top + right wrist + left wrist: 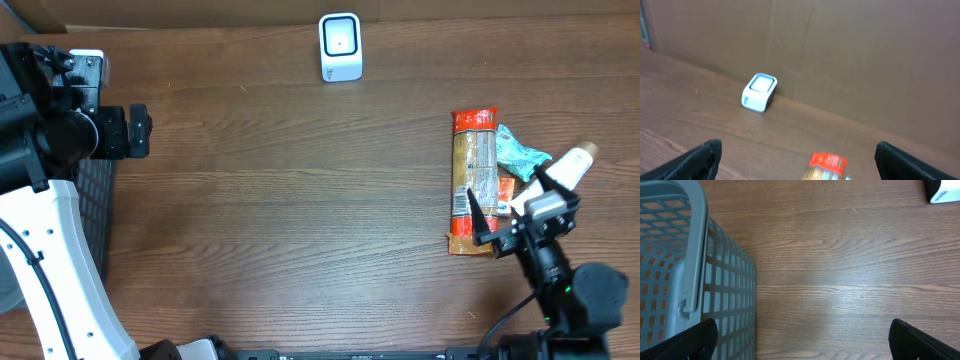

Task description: Scan the item barcode

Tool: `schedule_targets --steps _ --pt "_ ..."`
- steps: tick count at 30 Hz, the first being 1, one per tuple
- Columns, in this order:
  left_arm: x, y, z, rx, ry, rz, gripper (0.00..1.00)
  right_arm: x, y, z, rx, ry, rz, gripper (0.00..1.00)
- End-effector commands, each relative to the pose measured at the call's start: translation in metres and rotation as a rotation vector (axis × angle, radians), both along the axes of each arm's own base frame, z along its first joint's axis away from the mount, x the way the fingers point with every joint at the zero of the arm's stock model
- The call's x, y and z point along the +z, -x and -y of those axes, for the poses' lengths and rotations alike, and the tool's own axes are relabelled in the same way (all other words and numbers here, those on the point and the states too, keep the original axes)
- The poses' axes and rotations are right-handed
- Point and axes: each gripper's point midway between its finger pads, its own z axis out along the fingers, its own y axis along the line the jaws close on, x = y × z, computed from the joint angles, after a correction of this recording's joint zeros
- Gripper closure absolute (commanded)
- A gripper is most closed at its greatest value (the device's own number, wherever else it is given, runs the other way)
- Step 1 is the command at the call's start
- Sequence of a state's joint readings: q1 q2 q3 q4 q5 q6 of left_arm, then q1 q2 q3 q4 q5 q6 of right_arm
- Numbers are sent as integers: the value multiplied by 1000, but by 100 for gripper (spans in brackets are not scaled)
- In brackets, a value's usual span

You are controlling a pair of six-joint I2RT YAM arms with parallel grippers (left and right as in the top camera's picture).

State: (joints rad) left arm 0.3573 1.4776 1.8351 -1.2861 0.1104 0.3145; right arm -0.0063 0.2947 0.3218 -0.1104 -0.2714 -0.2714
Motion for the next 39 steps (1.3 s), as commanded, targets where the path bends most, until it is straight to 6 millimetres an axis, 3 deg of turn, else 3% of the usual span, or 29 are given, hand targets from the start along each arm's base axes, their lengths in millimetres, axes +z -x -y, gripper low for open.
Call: schedule_targets --steps 1,5,15,39 --pt "-2 -1 -2 -5 -7 -6 0 -21 1 6 -36 -92 8 0" --pt "-2 -1 -2 -5 -7 -6 0 -44 3 6 -34 -141 28 0" --pt "-2 -1 -2 -5 -7 -6 0 -76 7 10 -63 -146 -17 0" --pt "-2 -1 -2 -5 -7 -6 0 -76 7 10 -63 -146 -14 0"
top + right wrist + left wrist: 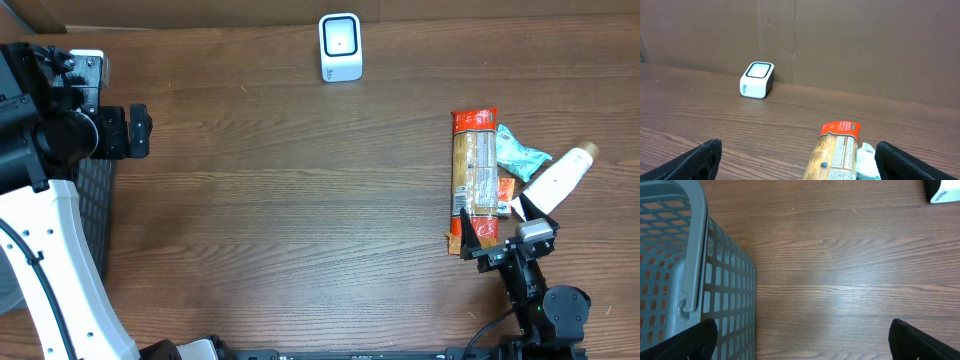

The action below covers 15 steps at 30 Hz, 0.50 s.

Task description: Scan the item barcode

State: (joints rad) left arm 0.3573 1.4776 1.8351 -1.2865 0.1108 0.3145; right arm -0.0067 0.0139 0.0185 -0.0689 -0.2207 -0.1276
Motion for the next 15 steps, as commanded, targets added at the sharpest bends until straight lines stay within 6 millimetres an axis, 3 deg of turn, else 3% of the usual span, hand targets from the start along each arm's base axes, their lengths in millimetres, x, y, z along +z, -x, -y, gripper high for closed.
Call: schedule_targets --steps 1,15 --pt "-2 -1 -2 -5 -8 -5 0 -2 0 2 -10 -8 3 0" --pt "4 2 0 -5 -17 9 0 -2 0 2 -10 -8 3 0"
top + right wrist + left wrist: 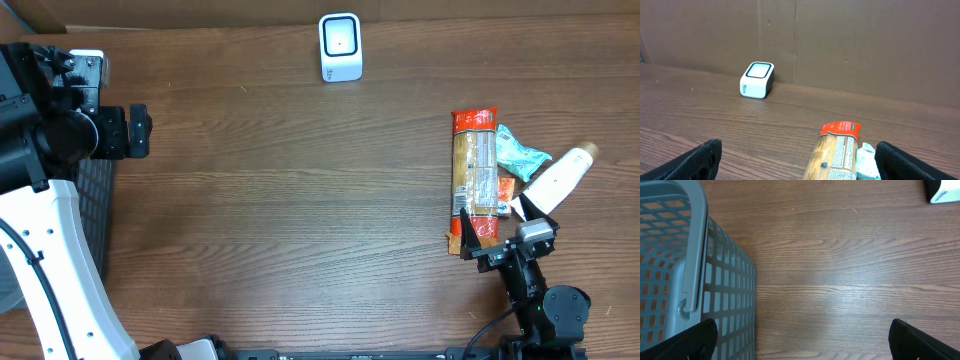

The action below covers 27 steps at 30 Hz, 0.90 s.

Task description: Scan the item barcode

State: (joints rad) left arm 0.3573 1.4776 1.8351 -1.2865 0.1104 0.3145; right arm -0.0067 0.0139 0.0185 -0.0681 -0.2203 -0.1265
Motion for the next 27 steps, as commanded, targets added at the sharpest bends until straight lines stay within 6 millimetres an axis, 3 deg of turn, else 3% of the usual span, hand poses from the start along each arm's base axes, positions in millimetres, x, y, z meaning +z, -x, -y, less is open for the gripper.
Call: schedule_targets --steps 1,9,16,27 --pt "6 4 2 -9 -19 16 0 -2 0 2 -10 -7 3 0" --pt "23 24 43 -115 -50 85 0 -2 0 2 -10 -7 3 0" --pt "-5 63 68 -168 -22 106 0 -2 0 2 -10 -7 3 0" --pt "-24 52 116 -367 -40 697 0 -2 0 2 -10 -7 3 0"
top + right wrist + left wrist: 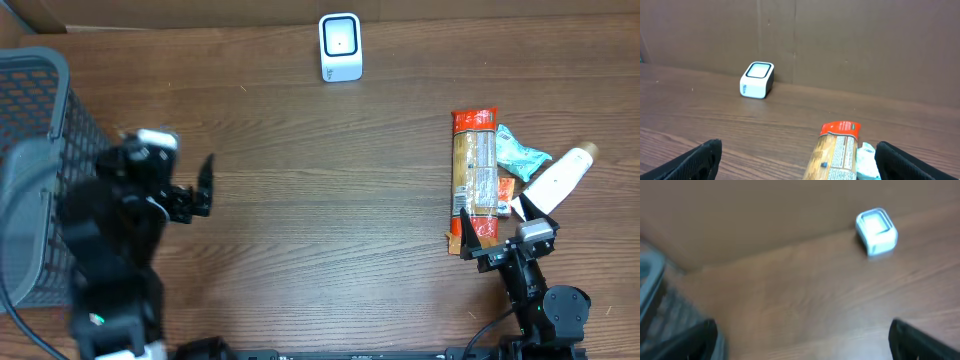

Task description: Scan the item barcode

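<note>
The white barcode scanner (pixel 340 46) stands at the table's far edge; it also shows as the scanner (pixel 876 231) and the scanner (pixel 757 80) in the wrist views. A long orange-and-red food package (pixel 474 180) lies at the right, label up, its red end (pixel 840 129) toward the scanner. My right gripper (pixel 799 162) is open low behind the package's near end, empty. My left gripper (pixel 802 342) is open and empty at the left, facing the scanner; its view is blurred.
A teal packet (pixel 522 150) and a white tube (pixel 560 178) lie right of the package, touching it. A grey mesh basket (pixel 35 200) stands at the left edge, beside the left arm. A brown cardboard wall (pixel 850 45) backs the table.
My left arm has moved from the far left edge above the basket to the front left. Its camera now faces the scanner instead of looking down. The right arm is unchanged.
At first my right gripper was open over the items' near end and the left hung still above the basket. Then the right gripper was further back at the front edge and stayed there. Now the left arm has shifted and turned toward the scanner.
</note>
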Tool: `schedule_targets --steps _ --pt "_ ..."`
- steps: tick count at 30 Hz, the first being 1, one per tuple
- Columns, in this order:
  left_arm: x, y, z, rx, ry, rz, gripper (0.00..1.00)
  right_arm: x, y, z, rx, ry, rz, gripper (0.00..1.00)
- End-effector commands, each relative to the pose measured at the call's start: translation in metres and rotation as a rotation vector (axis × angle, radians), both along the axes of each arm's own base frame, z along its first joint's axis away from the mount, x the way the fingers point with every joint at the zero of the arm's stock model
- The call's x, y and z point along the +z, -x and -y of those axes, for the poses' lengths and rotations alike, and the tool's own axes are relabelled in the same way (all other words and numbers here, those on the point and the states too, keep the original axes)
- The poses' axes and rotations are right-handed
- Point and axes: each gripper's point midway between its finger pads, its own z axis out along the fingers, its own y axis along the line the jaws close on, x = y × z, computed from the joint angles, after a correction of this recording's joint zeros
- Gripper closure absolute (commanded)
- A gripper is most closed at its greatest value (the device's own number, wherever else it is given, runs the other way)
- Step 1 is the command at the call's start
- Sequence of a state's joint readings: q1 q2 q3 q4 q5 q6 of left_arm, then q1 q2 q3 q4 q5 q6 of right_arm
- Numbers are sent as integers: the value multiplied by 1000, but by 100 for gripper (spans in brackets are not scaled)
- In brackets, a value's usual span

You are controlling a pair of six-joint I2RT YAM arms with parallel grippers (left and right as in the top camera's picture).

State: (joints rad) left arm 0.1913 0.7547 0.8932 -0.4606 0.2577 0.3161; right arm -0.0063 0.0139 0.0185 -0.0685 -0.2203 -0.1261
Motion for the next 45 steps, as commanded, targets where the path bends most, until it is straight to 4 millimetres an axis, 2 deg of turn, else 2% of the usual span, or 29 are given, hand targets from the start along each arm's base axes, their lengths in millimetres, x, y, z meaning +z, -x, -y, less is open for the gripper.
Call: schedule_targets --steps 1,6,13,17,18,25,45 --pt "-15 11 26 -105 25 133 0 -2 0 2 -10 -7 3 0" --pt "-33 26 38 -144 24 354 0 -2 0 2 -10 -7 3 0" --pt "-68 44 47 -173 11 455 0 -2 0 2 -10 -7 3 0" --pt "-92 47 44 -152 11 446 0 -2 0 2 -10 -7 3 0" --pt "-104 47 43 -145 12 432 0 -2 0 2 -10 -7 3 0" --pt "-150 50 41 -123 37 256 0 -2 0 2 -10 -7 3 0" --pt "-149 50 41 -125 36 262 0 -2 0 2 -10 -7 3 0"
